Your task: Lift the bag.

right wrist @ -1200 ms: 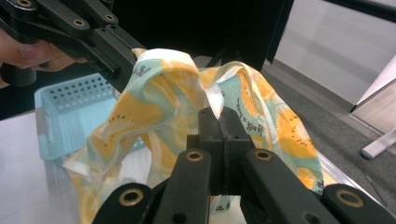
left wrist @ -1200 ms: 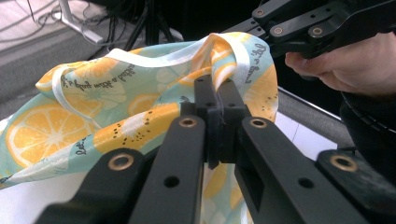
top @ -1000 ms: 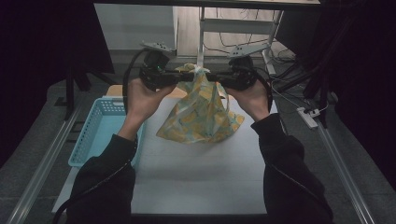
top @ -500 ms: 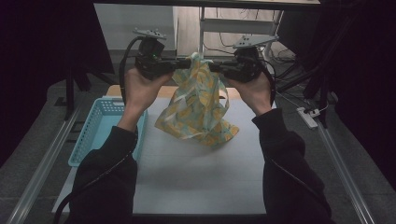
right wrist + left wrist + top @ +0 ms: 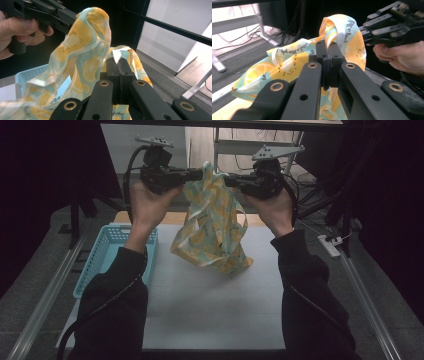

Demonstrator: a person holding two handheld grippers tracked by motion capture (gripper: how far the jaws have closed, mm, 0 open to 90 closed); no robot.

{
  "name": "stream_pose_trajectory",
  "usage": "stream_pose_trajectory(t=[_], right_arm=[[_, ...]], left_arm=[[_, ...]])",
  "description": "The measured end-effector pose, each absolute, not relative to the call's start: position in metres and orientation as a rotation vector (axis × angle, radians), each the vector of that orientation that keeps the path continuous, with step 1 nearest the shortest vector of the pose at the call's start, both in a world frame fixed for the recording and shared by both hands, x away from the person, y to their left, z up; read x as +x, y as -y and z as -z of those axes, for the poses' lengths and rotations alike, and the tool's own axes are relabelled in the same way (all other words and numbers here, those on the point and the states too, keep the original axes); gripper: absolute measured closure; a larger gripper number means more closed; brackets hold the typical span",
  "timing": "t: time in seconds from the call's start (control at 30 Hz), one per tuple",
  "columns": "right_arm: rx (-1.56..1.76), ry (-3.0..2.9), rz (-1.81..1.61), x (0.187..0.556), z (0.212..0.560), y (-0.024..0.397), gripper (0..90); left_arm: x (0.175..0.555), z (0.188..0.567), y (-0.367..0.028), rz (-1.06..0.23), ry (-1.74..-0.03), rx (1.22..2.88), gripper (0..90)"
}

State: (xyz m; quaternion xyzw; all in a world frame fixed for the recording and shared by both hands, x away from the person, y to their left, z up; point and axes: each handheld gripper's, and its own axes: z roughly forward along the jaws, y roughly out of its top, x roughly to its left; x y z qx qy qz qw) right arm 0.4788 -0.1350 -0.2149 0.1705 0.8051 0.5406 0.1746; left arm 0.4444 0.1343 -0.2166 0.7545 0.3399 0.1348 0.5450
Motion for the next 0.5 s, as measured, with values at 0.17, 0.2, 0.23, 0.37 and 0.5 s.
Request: stream_pose_trajectory(t=[0.17,0.2,0.23,0.37,0.5], right_arm=[[0.515,-2.308,-1.507,0.488,0.233,0.132,89.9],[0.523,-2.312,-1.504,0.490,0.236,0.131,89.9],[0.527,-2.318,-1.500,0.492,0.240,0.131,89.8],[0.551,-2.338,-1.492,0.498,0.253,0.128,89.6],[0.570,-2.357,-1.484,0.502,0.266,0.127,89.5]], left_arm=[[0.457,0.232,-0.128,-0.316,-0.827,1.828,89.8],[0.459,0.235,-0.127,-0.314,-0.828,1.830,89.8],[0.461,0.238,-0.126,-0.312,-0.828,1.836,89.7],[0.468,0.249,-0.120,-0.326,-0.828,1.870,89.5],[0.474,0.262,-0.116,-0.311,-0.841,1.897,88.9]])
